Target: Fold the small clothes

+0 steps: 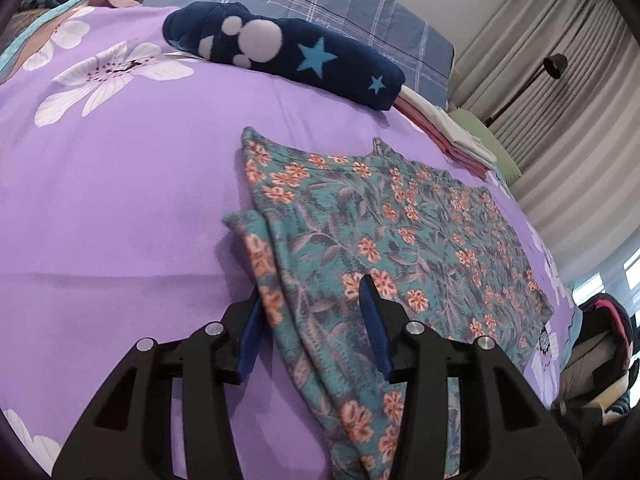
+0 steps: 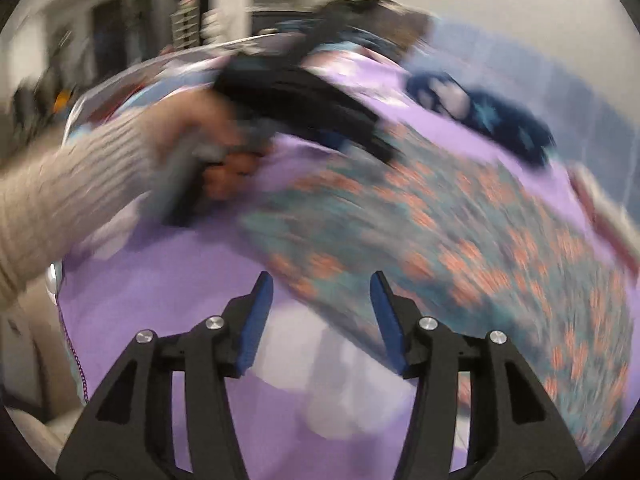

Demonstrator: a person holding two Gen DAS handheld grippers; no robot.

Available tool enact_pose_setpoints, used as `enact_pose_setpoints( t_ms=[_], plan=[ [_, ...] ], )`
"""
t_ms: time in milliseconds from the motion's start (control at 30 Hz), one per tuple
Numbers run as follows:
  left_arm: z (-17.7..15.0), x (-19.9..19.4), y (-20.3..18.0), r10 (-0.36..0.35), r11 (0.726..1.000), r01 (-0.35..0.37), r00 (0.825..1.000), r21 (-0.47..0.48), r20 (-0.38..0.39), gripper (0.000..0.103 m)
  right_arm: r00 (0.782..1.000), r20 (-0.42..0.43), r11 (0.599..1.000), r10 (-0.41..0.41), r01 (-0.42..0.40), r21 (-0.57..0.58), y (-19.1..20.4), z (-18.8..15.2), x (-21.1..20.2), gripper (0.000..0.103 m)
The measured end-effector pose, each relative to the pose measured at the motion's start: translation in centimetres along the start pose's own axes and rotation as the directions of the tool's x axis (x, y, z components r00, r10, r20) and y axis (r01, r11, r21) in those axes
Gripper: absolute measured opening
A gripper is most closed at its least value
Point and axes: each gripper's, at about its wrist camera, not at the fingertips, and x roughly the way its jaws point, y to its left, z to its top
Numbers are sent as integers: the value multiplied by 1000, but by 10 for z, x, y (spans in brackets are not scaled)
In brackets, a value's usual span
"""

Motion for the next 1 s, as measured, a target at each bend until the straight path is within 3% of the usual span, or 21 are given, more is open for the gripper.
enact_pose_setpoints(
  t_ms=[33,100,233,300,367,433,533,667,800,1000],
  plan=[
    [1,1,0,-6,1000,6,1000,3,-2,45,1000,-2,997,-17,17,-73,15,4,5,61],
    [2,2,2,-28,1000,28,1000,5,-4,45,996,-25,973,-84,76,-219,42,11,26,64],
    [8,12,10,-94,996,94,996,-4,2,45,989,-32,966,-141,131,-225,50,24,41,65],
    [16,18,18,-129,990,129,992,-48,8,44,982,-48,966,-181,169,-195,44,30,49,60],
    [23,24,22,-126,989,126,992,-72,5,32,979,-82,974,-187,174,-145,31,32,60,26],
    [27,28,23,-112,990,111,994,-84,-4,19,980,-94,981,-177,168,-97,21,32,63,13],
    [31,26,19,-96,992,96,995,-85,2,8,989,-46,990,-141,140,-27,7,37,48,11],
    [40,14,6,-88,992,92,995,-82,47,7,990,39,989,-134,132,64,-20,40,13,11],
    [56,4,-27,-83,996,85,993,-20,79,7,989,77,978,-129,115,172,-55,37,-12,11],
    [77,17,-91,-78,995,74,994,62,74,7,986,93,930,-135,94,356,-115,11,-52,11]
  ],
)
